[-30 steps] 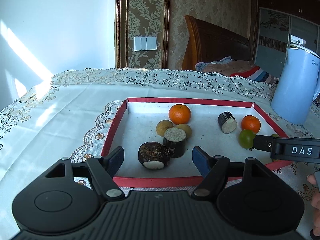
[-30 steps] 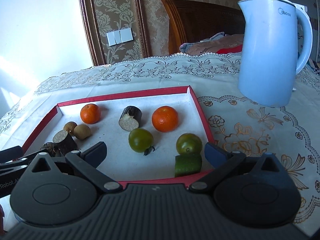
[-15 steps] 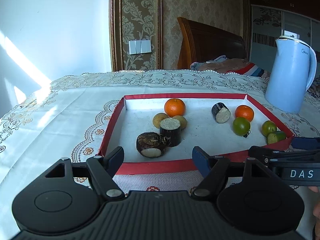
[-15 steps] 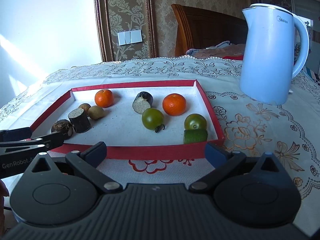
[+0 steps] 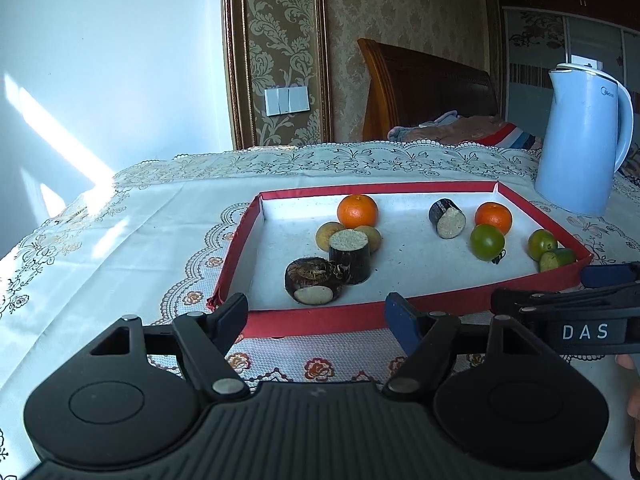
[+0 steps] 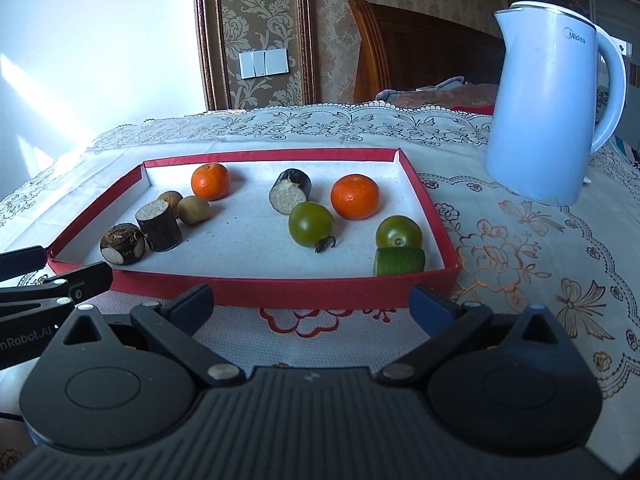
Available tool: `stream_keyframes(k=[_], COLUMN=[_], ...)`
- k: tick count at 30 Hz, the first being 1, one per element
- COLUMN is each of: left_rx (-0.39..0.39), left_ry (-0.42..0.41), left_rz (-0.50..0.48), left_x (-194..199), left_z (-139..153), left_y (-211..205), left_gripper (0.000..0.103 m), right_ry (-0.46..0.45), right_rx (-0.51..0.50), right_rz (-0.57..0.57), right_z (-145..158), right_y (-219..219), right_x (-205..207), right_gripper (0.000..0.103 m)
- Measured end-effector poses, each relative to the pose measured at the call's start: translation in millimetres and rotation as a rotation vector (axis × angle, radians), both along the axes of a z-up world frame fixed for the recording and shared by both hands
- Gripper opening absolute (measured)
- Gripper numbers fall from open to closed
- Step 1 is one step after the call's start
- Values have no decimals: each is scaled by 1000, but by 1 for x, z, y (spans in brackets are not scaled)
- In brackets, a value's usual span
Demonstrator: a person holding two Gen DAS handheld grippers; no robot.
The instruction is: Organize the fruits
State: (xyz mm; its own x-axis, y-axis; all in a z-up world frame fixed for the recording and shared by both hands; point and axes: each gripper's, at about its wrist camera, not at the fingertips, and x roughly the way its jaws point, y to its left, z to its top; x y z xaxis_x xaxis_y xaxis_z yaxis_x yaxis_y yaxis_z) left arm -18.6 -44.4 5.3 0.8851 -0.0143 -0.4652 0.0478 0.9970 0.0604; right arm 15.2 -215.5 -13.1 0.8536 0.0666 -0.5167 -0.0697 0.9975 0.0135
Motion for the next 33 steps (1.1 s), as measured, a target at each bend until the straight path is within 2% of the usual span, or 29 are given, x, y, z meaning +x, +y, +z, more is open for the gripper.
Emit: stream_keyframes(k=[11,14,33], left_rx=[0,1,-7], left_ry=[12,11,24], left_rz=[0,-1,-5], left_x=[-1,-1,0], left_z=[-2,-1,-1], left_y=[1,1,2], left_gripper=[76,81,81], right_ry=[7,9,15], right_rx=[-5,-7,-11], right_rz=[0,-1,0], right_z=[-2,-2,-4], right_y=[0,0,1], right_x=[1,1,2], right_gripper=[103,103,103])
